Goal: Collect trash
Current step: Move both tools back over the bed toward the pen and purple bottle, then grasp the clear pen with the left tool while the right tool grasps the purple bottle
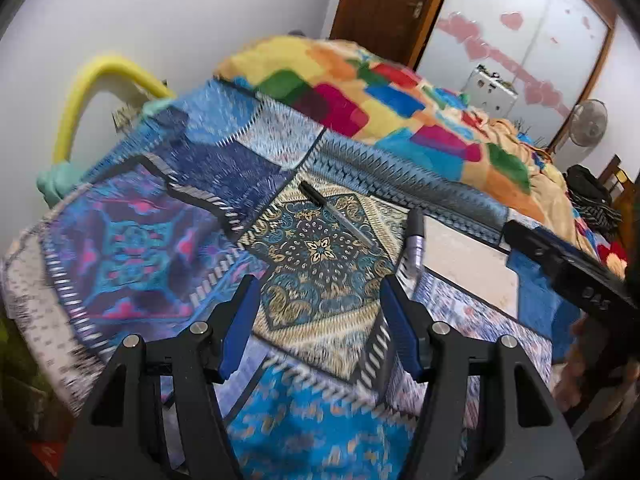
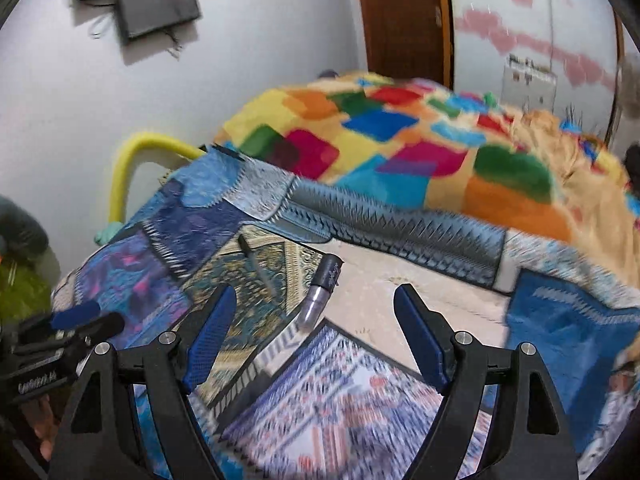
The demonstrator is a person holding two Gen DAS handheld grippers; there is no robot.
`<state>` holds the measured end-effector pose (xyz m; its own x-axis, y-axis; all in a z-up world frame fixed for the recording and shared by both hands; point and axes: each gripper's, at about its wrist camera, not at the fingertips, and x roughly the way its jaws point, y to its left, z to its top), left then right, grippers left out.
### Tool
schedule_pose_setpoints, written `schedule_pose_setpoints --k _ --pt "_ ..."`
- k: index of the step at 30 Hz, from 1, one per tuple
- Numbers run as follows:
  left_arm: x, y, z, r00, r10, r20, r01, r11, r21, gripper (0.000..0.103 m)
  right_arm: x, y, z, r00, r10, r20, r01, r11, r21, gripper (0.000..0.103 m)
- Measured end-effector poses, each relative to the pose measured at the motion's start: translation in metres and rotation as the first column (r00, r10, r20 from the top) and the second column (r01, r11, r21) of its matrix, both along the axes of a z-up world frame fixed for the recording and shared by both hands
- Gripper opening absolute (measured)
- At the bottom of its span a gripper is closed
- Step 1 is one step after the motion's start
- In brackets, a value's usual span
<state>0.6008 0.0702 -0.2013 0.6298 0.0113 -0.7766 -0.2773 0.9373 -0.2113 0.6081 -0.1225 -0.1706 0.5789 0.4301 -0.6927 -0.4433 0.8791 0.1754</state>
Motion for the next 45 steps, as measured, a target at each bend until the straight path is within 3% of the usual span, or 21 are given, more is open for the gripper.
schedule_pose_setpoints --k 5,8,10,12,14,20,26,28,33,35,38,45 --pt "0.048 0.008 -0.035 0.997 0.001 -0.078 0.0 1.0 0.013 0.061 0.046 0.022 -0.052 0.99 -0.015 -0.143 0.015 1.0 -0.003 0.076" --pt "0.072 0.011 -0.049 0.995 -0.009 -0.095 0.008 1.0 -0.009 0.061 0.068 0.03 -0.074 0.98 -0.009 -0.201 0.007 1.0 -0.011 0.063" --pt "0.083 0.013 -0.053 0.997 -0.008 -0.077 0.005 0.999 -0.033 0.051 0.075 0.033 -0.082 0.975 -0.001 -0.222 -0.003 1.0 -0.015 0.056" --pt "0.095 0.013 -0.056 0.997 -0.008 -0.072 0.005 0.999 -0.042 0.045 0.082 0.037 -0.087 0.973 0.008 -0.232 -0.019 0.999 -0.045 0.035" --pt "0.108 0.01 -0.063 0.997 -0.013 -0.078 0.008 0.998 -0.06 0.039 0.089 0.041 -0.092 0.967 0.029 -0.252 -0.042 0.998 -0.045 0.03" --pt "0.142 0.001 -0.087 0.993 0.003 -0.117 -0.013 0.996 -0.088 0.032 0.081 0.035 -0.088 0.98 0.048 -0.192 -0.062 0.996 -0.069 0.028" --pt "0.156 -0.01 -0.102 0.99 0.08 -0.118 -0.08 0.997 0.004 0.026 0.082 0.017 -0.089 0.98 0.054 -0.191 -0.061 0.998 -0.029 0.028" --pt "0.159 -0.019 -0.103 0.989 0.087 -0.123 -0.078 0.994 0.071 0.021 0.083 0.013 -0.087 0.983 0.048 -0.176 -0.055 0.998 -0.034 0.028" --pt "0.16 -0.032 -0.103 0.989 0.059 -0.135 -0.038 0.988 0.152 0.014 0.081 0.009 -0.08 0.987 0.033 -0.16 -0.039 0.999 -0.038 0.027" --pt "0.155 -0.036 -0.102 0.987 0.009 -0.158 0.011 0.992 0.126 0.007 0.077 0.009 -0.075 0.987 0.032 -0.155 -0.04 0.998 -0.048 0.027" --pt "0.139 -0.041 -0.093 0.985 -0.045 -0.164 0.057 0.996 0.068 0.007 0.067 0.007 -0.064 0.99 0.034 -0.137 -0.045 0.996 -0.075 0.026" --pt "0.086 -0.059 -0.043 0.989 -0.098 -0.112 0.101 0.995 0.026 0.007 0.033 -0.005 -0.033 0.99 0.036 -0.138 -0.047 0.996 -0.078 0.025"
